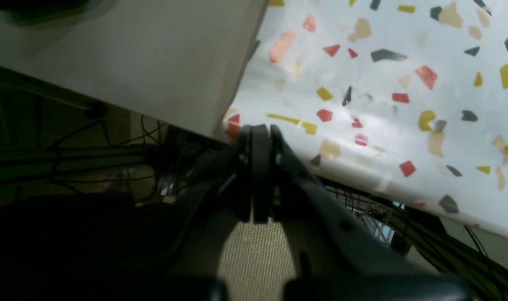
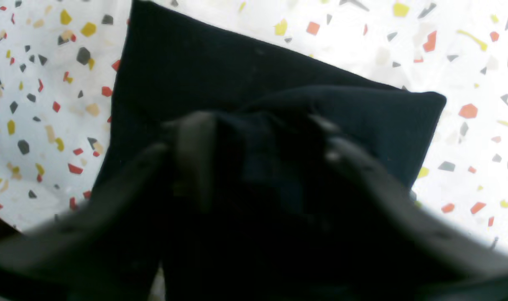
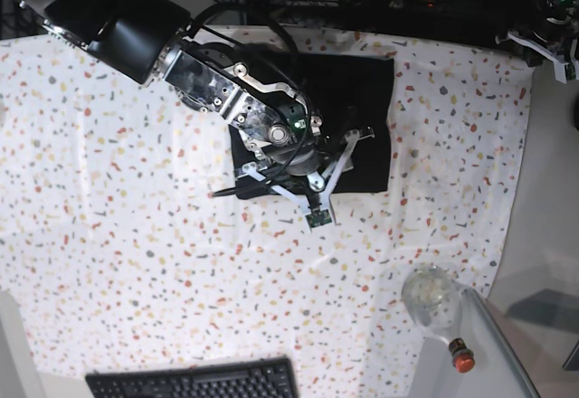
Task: Layout the t-shirt on the table in an organized manner, then fold the t-shirt properly
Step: 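Press the folded shirt flat with the right gripper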
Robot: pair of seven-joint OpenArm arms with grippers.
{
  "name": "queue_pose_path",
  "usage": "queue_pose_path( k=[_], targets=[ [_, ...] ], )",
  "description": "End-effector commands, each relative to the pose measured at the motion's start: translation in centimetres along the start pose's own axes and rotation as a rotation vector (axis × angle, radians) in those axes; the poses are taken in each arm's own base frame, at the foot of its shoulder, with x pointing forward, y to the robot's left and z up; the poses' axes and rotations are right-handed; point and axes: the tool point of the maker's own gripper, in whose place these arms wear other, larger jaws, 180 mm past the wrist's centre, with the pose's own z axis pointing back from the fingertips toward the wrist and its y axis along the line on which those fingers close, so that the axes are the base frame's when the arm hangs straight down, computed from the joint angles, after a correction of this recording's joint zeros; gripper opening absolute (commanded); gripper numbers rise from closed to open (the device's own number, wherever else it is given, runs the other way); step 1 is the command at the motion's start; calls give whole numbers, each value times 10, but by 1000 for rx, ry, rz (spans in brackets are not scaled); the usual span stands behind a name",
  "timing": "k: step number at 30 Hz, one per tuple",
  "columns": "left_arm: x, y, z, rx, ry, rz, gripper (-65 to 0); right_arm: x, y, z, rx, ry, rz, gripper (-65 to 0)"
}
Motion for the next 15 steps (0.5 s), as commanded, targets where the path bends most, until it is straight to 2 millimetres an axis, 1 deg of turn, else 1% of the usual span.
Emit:
queue_pose_path(
  k=[1,2,3,6,9,11,13,15],
  targets=[
    [13,7,3,9,-36,-16,-650,22,6,3,17,-66,12,-567],
    [13,7,3,9,-36,-16,-650,22,8,3,27,-68,19,-641],
    [13,7,3,9,-36,-16,-650,22,10,3,35,-73,24,-650],
    [13,7,3,9,-36,-16,-650,28,12,4,41,-102,26,-650],
    [13,7,3,9,-36,-16,-650,35,25,7,66,-118,22,-650],
    [13,7,3,9,-36,-16,-650,38,30,8,76,-121,22,-650],
    [13,7,3,9,-36,-16,-650,44,41,11,97,-133,18,-650],
    [13,7,3,9,-36,-16,-650,53,48,13,108,-151,26,-650]
  ],
)
